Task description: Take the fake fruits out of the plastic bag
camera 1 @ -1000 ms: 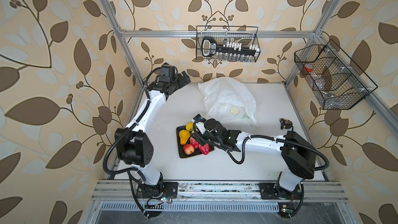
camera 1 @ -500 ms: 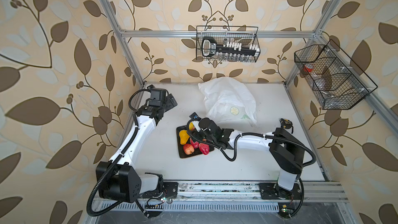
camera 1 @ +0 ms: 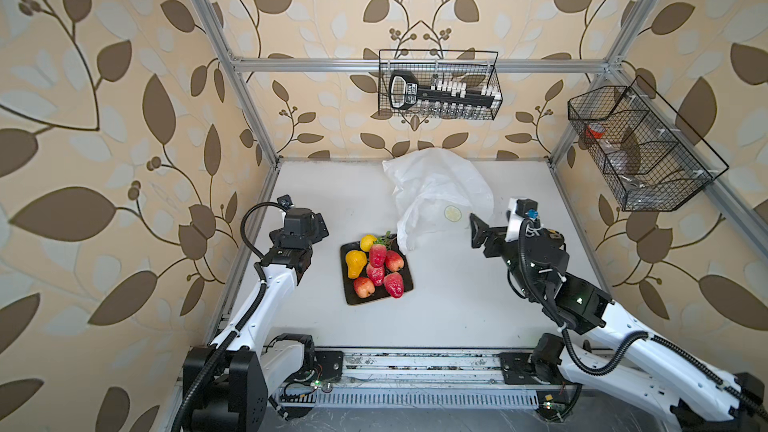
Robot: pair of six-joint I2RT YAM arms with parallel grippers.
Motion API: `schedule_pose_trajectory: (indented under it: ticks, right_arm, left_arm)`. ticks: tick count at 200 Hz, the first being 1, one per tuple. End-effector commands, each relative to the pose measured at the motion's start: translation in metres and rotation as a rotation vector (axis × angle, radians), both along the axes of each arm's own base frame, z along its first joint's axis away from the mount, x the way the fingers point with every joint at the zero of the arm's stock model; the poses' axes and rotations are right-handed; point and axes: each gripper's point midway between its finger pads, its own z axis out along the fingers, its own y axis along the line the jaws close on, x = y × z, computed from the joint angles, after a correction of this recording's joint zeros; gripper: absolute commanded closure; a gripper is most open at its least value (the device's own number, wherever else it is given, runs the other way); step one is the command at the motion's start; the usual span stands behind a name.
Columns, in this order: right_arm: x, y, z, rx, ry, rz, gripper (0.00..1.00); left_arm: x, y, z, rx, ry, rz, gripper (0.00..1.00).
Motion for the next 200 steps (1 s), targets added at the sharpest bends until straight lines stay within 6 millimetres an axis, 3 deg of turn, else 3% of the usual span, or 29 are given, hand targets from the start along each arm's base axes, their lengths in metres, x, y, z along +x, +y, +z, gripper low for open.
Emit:
schedule_pose_trajectory:
  ticks: [1, 27, 39, 52, 76, 81, 105, 129, 200]
  right_arm:
    - [0.006, -0.084, -0.072, -0.098, 0.102, -0.253, 0.02]
    - [0.021, -0.131, -0.124, -0.021, 0.114, -0.323, 0.02]
    - [0.029, -0.138, -0.136, -0.007, 0.113, -0.328, 0.02]
    - [0.041, -0.131, -0.144, -0.024, 0.095, -0.273, 0.02]
    - [0.060, -0.118, -0.143, -0.023, 0.014, -0.190, 0.02]
    - [0.065, -0.114, -0.143, -0.027, 0.018, -0.165, 0.02]
    - [0.073, -0.109, -0.134, -0.080, -0.037, -0.124, 0.01]
    - [0.075, -0.110, -0.152, -0.084, -0.061, -0.123, 0.02]
    - [0.080, -0.116, -0.155, -0.056, -0.038, -0.128, 0.01]
  left_arm:
    - [0.022, 0.002, 0.005, 0.095, -0.082, -0.048, 0.01]
    - [0.031, -0.009, -0.025, 0.110, -0.107, -0.134, 0.01]
    - [0.034, -0.011, -0.032, 0.110, -0.154, -0.146, 0.01]
    - [0.038, -0.019, -0.040, 0.089, -0.193, -0.186, 0.01]
    - [0.042, -0.027, -0.057, 0.077, -0.219, -0.237, 0.01]
    - [0.042, -0.028, -0.069, 0.077, -0.199, -0.245, 0.01]
    - [0.048, -0.029, -0.073, 0.067, -0.146, -0.248, 0.01]
    - [0.048, -0.029, -0.072, 0.072, -0.155, -0.249, 0.01]
    - [0.052, -0.031, -0.077, 0.070, -0.129, -0.265, 0.01]
